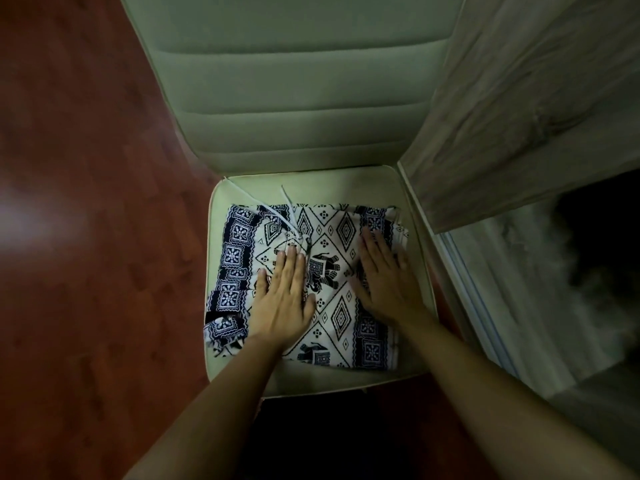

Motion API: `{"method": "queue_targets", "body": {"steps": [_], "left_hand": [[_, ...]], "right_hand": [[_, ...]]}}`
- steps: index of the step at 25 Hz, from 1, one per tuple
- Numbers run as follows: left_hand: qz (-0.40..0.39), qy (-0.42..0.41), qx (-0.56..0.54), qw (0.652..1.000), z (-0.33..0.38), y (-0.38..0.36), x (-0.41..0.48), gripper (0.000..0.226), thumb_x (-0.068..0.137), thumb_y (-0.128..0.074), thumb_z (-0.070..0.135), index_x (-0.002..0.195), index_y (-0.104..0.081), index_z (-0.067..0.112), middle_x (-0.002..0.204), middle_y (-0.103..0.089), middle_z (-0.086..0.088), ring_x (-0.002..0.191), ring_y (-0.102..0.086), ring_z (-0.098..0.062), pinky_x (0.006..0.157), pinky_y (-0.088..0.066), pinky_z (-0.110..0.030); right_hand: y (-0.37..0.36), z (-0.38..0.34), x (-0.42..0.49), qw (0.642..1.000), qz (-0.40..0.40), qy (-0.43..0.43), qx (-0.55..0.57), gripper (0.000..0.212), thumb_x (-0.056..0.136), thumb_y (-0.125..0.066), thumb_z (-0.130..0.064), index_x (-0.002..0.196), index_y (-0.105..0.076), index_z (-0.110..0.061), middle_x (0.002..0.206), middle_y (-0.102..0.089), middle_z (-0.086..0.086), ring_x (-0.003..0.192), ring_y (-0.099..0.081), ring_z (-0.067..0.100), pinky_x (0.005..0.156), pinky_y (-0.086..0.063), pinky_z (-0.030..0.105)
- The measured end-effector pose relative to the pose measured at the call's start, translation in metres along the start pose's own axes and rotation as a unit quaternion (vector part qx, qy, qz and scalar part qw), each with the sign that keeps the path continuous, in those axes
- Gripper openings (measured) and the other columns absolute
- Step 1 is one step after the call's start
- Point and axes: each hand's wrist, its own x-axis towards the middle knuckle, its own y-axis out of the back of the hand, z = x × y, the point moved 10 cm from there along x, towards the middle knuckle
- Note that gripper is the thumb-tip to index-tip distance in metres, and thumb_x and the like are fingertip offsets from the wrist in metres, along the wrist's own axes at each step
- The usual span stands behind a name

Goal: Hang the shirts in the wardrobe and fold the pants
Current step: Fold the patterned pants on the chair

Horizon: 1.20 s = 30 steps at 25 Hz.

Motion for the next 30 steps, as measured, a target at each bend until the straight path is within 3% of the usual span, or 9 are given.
{"method": "queue_targets", "body": {"steps": [4, 8, 11, 16, 19, 22, 24, 27, 30], "left_hand": [[0.038, -0.013, -0.004, 0.999, -0.005, -0.006, 0.002, 0.07, 0.094, -0.008, 0.052, 0.14, 0.034, 0.019, 0.148, 0.035, -0.003, 0.138, 0.03, -0.015, 0.111, 0.017, -0.041], [0.065, -0.019, -0.009, 0.998, -0.008, -0.009, 0.002, 0.072, 0.095, -0.014, 0.05, 0.139, 0.034, 0.02, 0.152, 0.027, -0.004, 0.141, 0.025, -0.013, 0.115, 0.006, -0.043], [0.059, -0.02, -0.016, 0.998, -0.007, -0.009, 0.003, 0.071, 0.094, -0.01, 0.051, 0.137, 0.037, 0.021, 0.151, 0.03, -0.004, 0.14, 0.028, -0.012, 0.115, 0.008, -0.042], [0.074, -0.023, -0.018, 0.997, -0.008, -0.009, 0.004, 0.071, 0.095, -0.013, 0.05, 0.14, 0.032, 0.02, 0.153, 0.025, -0.004, 0.141, 0.025, -0.013, 0.114, 0.007, -0.044], [0.104, -0.017, -0.018, 0.994, -0.008, -0.011, 0.004, 0.073, 0.094, -0.023, 0.046, 0.148, 0.016, 0.016, 0.157, 0.01, -0.007, 0.144, 0.015, -0.014, 0.115, -0.004, -0.046], [0.115, -0.014, -0.01, 0.993, -0.008, -0.011, 0.005, 0.071, 0.094, -0.025, 0.045, 0.148, 0.009, 0.014, 0.157, 0.007, -0.007, 0.144, 0.013, -0.014, 0.115, -0.004, -0.046], [0.116, -0.017, -0.002, 0.993, -0.007, -0.011, 0.006, 0.072, 0.094, -0.024, 0.045, 0.148, 0.012, 0.015, 0.157, 0.01, -0.007, 0.144, 0.013, -0.015, 0.118, 0.001, -0.045], [0.113, -0.015, 0.0, 0.993, -0.007, -0.012, 0.006, 0.073, 0.094, -0.023, 0.045, 0.147, 0.018, 0.016, 0.156, 0.013, -0.006, 0.144, 0.015, -0.014, 0.117, 0.007, -0.04], [0.107, -0.014, -0.006, 0.994, -0.008, -0.012, 0.005, 0.074, 0.094, -0.023, 0.045, 0.145, 0.023, 0.018, 0.156, 0.016, -0.005, 0.143, 0.018, -0.013, 0.118, 0.002, -0.044]], "right_hand": [[0.023, 0.05, 0.038, 0.989, 0.067, -0.124, 0.04, 0.062, 0.095, -0.017, -0.046, 0.14, -0.038, -0.009, 0.145, -0.041, 0.013, 0.135, -0.035, 0.03, 0.11, -0.023, 0.046], [0.047, 0.066, 0.046, 0.993, 0.105, -0.051, 0.008, 0.049, 0.087, -0.037, -0.051, 0.096, -0.064, -0.011, 0.097, -0.064, 0.01, 0.093, -0.059, 0.03, 0.082, -0.034, 0.037], [0.075, 0.055, 0.046, 0.985, 0.172, 0.015, -0.007, 0.033, 0.087, -0.051, -0.04, 0.082, -0.065, -0.011, 0.084, -0.064, 0.009, 0.079, -0.058, 0.026, 0.072, -0.035, 0.032], [0.06, 0.068, 0.06, 0.969, 0.076, -0.049, 0.229, 0.026, 0.097, -0.045, -0.03, 0.092, -0.057, -0.007, 0.079, -0.063, 0.012, 0.07, -0.059, 0.028, 0.057, -0.037, 0.029], [0.04, 0.094, 0.071, 0.977, 0.067, -0.134, 0.153, 0.034, 0.092, -0.049, -0.043, 0.105, -0.054, -0.012, 0.102, -0.064, 0.01, 0.092, -0.061, 0.029, 0.07, -0.044, 0.033], [0.017, 0.105, 0.069, 0.965, 0.004, -0.157, 0.212, 0.062, 0.081, -0.055, -0.061, 0.122, -0.049, -0.015, 0.129, -0.048, 0.007, 0.117, -0.045, 0.025, 0.099, -0.039, 0.034], [0.02, 0.1, 0.067, 0.969, 0.026, -0.1, 0.224, 0.057, 0.077, -0.056, -0.059, 0.104, -0.057, -0.009, 0.119, -0.051, 0.006, 0.107, -0.045, 0.018, 0.088, -0.036, 0.017], [0.035, 0.09, 0.062, 0.951, 0.072, -0.045, 0.299, 0.036, 0.082, -0.065, -0.038, 0.071, -0.05, -0.006, 0.081, -0.058, 0.009, 0.079, -0.053, 0.012, 0.067, -0.04, 0.028], [0.042, 0.088, 0.061, 0.922, 0.065, -0.08, 0.372, 0.032, 0.086, -0.064, -0.03, 0.069, -0.038, -0.024, 0.064, -0.041, -0.005, 0.057, -0.041, -0.001, 0.053, -0.033, 0.018]]}}
